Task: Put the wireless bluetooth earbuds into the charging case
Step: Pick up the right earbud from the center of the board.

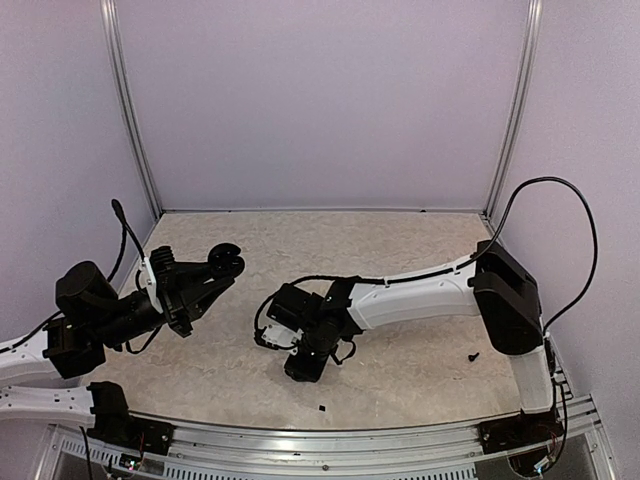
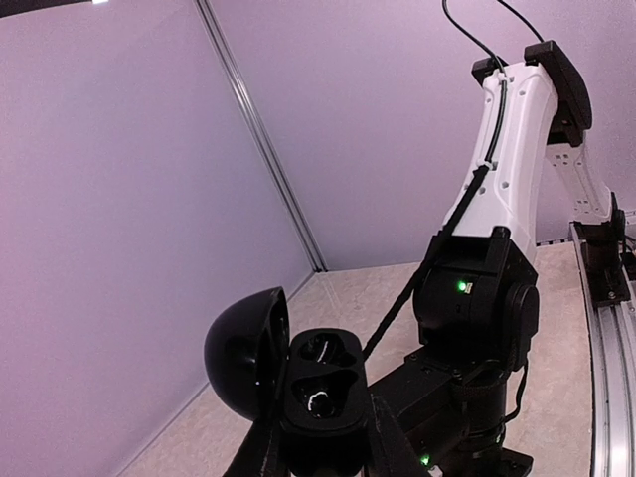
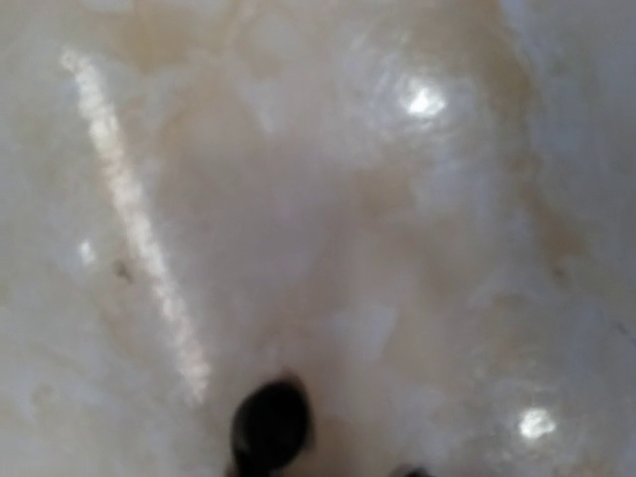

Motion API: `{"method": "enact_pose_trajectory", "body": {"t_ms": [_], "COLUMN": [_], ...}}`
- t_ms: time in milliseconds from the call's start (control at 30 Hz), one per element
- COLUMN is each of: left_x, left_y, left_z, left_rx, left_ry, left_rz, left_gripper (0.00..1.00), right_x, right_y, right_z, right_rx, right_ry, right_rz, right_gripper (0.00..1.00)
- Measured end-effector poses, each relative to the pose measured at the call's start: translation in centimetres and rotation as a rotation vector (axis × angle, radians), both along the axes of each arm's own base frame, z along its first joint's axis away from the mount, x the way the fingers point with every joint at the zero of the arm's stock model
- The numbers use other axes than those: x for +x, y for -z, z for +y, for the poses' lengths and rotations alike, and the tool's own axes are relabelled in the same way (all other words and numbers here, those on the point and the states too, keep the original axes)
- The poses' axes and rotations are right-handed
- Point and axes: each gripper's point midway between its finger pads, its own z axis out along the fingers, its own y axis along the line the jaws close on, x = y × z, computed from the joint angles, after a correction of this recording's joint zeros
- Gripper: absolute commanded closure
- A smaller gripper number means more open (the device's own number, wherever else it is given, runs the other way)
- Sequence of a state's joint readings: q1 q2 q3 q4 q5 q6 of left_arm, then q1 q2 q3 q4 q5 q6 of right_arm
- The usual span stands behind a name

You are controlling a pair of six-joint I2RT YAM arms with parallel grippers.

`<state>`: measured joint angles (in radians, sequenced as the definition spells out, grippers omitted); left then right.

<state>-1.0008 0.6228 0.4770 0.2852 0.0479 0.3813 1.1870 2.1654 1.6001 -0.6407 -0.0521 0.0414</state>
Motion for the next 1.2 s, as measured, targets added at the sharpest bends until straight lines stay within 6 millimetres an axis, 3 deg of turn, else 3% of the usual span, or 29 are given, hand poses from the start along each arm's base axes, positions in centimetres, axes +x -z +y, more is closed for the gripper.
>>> {"method": "enact_pose_trajectory", "body": {"t_ms": [467,933,1200], "left_x": [0.0,0.0,0.1], "left_y": [0.0,-0.1,-0.1], "left_z": [0.0,0.1,0.1], "left_rx": [-0.001,-0.004,-0.010], "left_ry": [0.001,0.001,-0.001], "left_rz": [0.002,0.001,0.010], "left_gripper": [1.00,1.00,0.99], "right_x": [-0.8,-0.6,-0.5], "right_y": [-0.2,0.1,0.0], "right_z": [1.9,2.0,1.9], "right_rx": [-0.014,-0.051,-0.040], "right_ry": [-0.080,-0.098,-0.096], "right_rz": [0.062,0.058,0.057], "right_gripper": [0.65,0.86,0.93]}}
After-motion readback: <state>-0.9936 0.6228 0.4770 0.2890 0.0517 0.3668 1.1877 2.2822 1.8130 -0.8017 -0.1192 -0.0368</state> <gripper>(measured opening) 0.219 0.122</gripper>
